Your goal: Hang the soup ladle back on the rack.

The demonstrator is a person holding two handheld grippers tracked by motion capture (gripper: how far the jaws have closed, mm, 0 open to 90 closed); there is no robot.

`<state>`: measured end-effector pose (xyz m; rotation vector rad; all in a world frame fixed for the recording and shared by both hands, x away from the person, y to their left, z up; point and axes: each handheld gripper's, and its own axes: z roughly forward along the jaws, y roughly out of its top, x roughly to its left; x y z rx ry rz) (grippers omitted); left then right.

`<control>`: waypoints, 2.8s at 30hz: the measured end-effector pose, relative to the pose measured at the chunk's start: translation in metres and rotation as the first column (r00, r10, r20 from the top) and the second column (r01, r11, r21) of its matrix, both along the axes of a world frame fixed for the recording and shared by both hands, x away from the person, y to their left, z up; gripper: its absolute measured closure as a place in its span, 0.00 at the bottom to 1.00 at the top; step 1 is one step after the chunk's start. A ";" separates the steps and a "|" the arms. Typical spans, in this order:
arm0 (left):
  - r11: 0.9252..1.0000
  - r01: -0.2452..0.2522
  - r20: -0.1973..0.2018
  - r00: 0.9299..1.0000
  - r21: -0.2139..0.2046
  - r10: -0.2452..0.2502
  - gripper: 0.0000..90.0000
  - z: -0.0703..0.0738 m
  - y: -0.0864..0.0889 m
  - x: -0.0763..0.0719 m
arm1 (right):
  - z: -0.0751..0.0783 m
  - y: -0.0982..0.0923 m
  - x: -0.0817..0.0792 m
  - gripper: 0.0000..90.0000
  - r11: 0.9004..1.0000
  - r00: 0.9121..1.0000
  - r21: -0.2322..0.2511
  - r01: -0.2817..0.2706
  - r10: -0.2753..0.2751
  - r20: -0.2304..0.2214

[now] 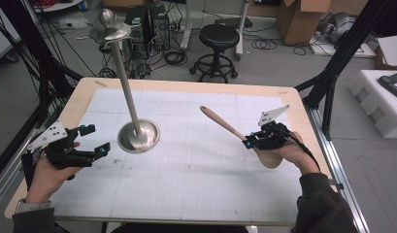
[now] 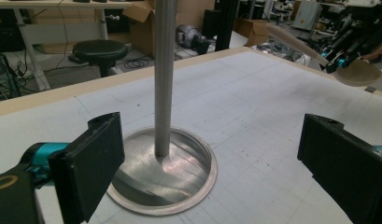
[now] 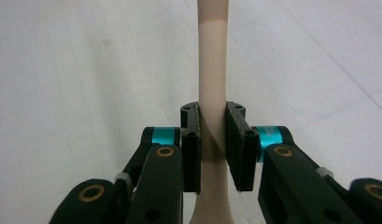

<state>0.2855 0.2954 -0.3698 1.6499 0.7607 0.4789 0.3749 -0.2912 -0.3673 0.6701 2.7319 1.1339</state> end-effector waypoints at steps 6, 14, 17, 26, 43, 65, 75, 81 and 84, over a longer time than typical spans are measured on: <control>1.000 0.002 -0.004 1.000 0.009 -0.002 0.09 -0.001 -0.001 0.000 | 0.002 -0.002 -0.013 0.87 0.987 0.994 0.146 0.073 -0.083 0.068; 1.000 -0.002 -0.001 1.000 -0.001 0.002 0.09 0.000 0.000 0.000 | 0.009 0.003 -0.025 0.87 0.939 0.964 0.301 0.164 -0.218 0.153; 1.000 -0.002 -0.001 1.000 0.001 0.002 0.09 0.000 0.001 0.000 | 0.012 0.005 -0.030 0.87 0.921 0.951 0.341 0.187 -0.257 0.173; 1.000 -0.002 0.003 1.000 -0.005 0.002 0.09 0.001 0.001 -0.001 | 0.020 0.018 -0.039 0.87 0.892 0.930 0.412 0.185 -0.294 0.219; 1.000 -0.002 0.018 1.000 -0.016 0.003 0.09 0.005 0.005 -0.003 | 0.036 0.055 -0.026 0.87 0.872 0.935 0.474 0.125 -0.263 0.238; 0.996 0.004 0.068 0.998 -0.086 0.002 0.08 0.015 0.013 -0.010 | 0.071 0.118 -0.011 0.87 0.868 0.946 0.497 -0.002 -0.159 0.281; 0.996 0.023 0.073 0.997 -0.085 -0.017 0.08 0.019 0.012 -0.012 | 0.082 0.143 -0.003 0.87 0.856 0.950 0.516 -0.034 -0.132 0.283; 0.996 0.018 0.073 0.997 -0.083 -0.012 0.08 0.019 0.013 -0.012 | 0.087 0.152 0.002 0.87 0.852 0.953 0.522 -0.050 -0.115 0.280; 0.997 0.021 0.072 0.997 -0.081 -0.015 0.08 0.019 0.012 -0.013 | 0.088 0.157 0.005 0.87 0.848 0.955 0.528 -0.052 -0.112 0.275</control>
